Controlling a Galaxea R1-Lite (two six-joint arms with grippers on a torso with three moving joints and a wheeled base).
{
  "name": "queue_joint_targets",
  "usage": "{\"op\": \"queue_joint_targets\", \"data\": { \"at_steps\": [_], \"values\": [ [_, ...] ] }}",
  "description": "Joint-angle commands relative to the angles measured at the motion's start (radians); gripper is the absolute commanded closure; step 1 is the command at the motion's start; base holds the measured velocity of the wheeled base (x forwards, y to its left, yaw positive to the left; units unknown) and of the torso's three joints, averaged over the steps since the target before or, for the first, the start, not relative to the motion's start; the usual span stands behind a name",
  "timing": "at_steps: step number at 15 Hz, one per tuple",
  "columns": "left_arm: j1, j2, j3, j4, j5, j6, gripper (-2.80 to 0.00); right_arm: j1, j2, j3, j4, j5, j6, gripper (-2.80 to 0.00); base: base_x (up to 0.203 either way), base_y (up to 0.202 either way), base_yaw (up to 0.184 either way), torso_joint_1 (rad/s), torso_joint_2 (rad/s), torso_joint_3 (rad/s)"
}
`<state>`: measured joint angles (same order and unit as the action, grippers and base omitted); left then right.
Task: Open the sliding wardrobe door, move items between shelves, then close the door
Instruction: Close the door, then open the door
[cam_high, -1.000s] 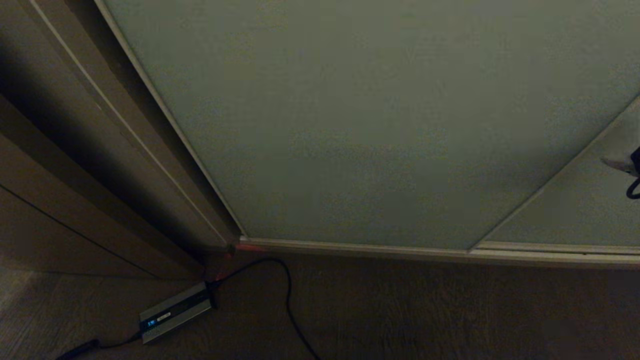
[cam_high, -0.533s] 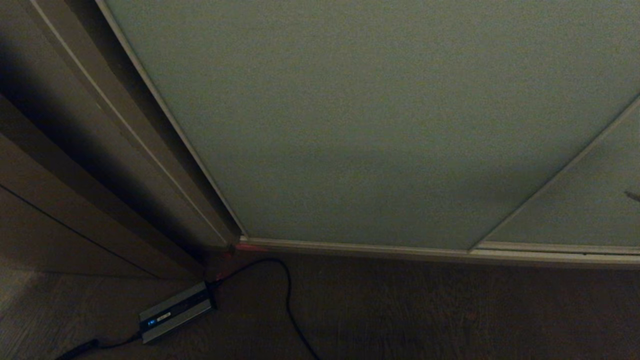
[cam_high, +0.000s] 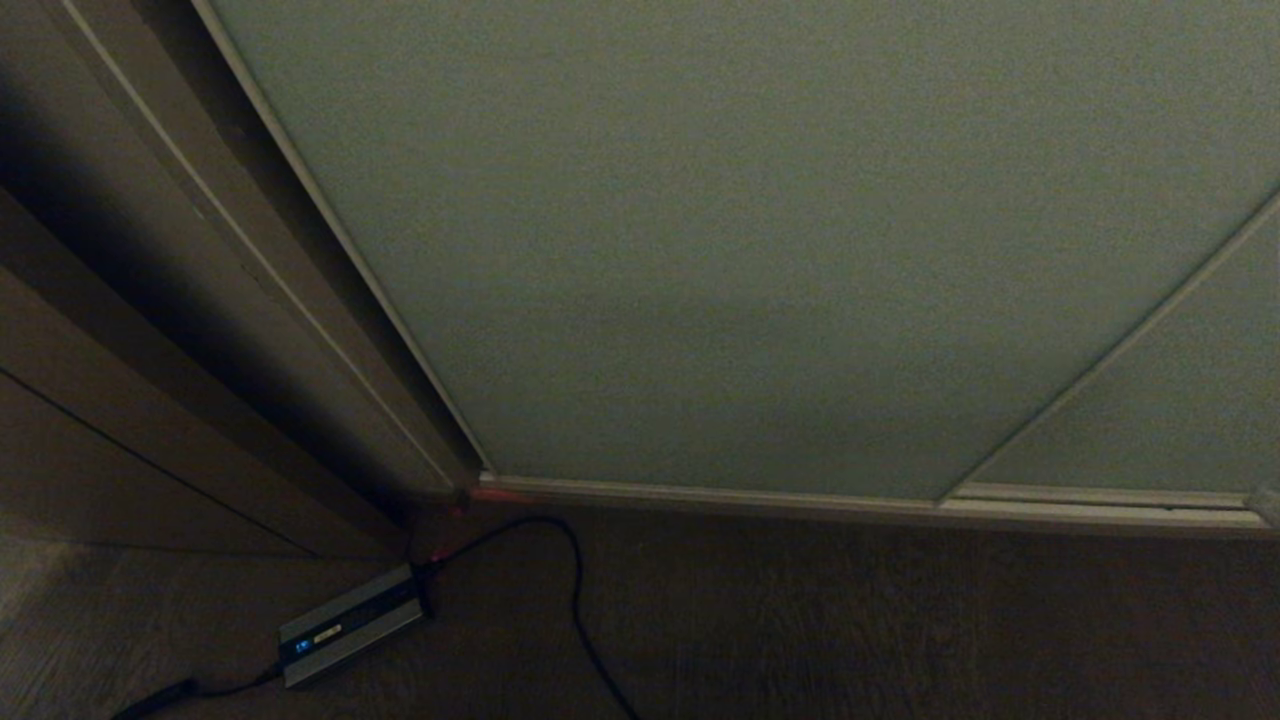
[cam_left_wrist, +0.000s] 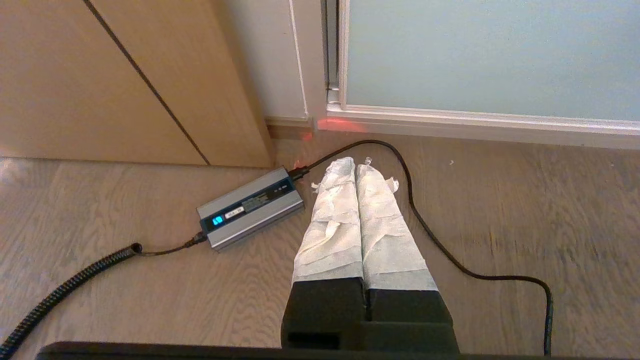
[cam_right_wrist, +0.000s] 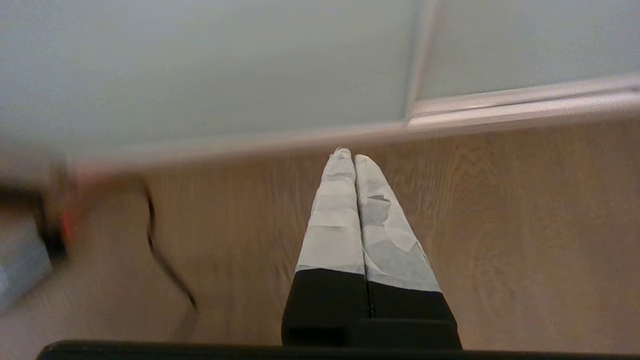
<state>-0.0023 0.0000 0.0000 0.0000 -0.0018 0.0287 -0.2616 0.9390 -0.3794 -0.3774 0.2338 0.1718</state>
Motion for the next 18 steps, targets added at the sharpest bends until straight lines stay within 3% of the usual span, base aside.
{"op": "queue_joint_targets", "data": {
  "at_steps": [1, 4, 6, 7, 11, 14, 17, 18],
  "values": [
    [-0.001, 0.001, 0.0, 0.0, 0.0, 0.0, 0.0, 0.101, -0.272, 0.15, -0.001, -0.021, -0.067, 0.0, 0.0, 0.0, 0.0, 0.0, 0.0, 0.0],
    [-0.001, 0.001, 0.0, 0.0, 0.0, 0.0, 0.0, 0.213, -0.547, 0.322, 0.038, -0.082, -0.19, 0.0, 0.0, 0.0, 0.0, 0.0, 0.0, 0.0],
    [0.001, 0.002, 0.0, 0.0, 0.0, 0.0, 0.0, 0.263, -0.672, 0.365, 0.215, -0.14, -0.223, 0.0, 0.0, 0.0, 0.0, 0.0, 0.0, 0.0],
    [-0.001, 0.001, 0.0, 0.0, -0.001, 0.0, 0.0, 0.282, -0.689, 0.378, 0.287, -0.165, -0.2, 0.0, 0.0, 0.0, 0.0, 0.0, 0.0, 0.0],
    [0.0, 0.0, 0.0, 0.0, 0.0, 0.0, 0.0, 0.264, -0.845, 0.375, 0.351, -0.176, -0.143, 0.0, 0.0, 0.0, 0.0, 0.0, 0.0, 0.0],
    [-0.001, 0.0, 0.0, 0.0, 0.0, 0.0, 0.0, 0.258, -0.943, 0.381, 0.382, -0.226, -0.202, 0.0, 0.0, 0.0, 0.0, 0.0, 0.0, 0.0],
    [-0.001, 0.0, 0.0, 0.0, 0.0, 0.0, 0.0, 0.257, -0.941, 0.383, 0.385, -0.204, -0.297, 0.0, 0.0, 0.0, 0.0, 0.0, 0.0, 0.0],
    [0.001, 0.0, 0.0, 0.0, 0.0, 0.0, 0.0, 0.257, -0.941, 0.382, 0.385, -0.208, -0.276, 0.0, 0.0, 0.0, 0.0, 0.0, 0.0, 0.0]
  ]
}}
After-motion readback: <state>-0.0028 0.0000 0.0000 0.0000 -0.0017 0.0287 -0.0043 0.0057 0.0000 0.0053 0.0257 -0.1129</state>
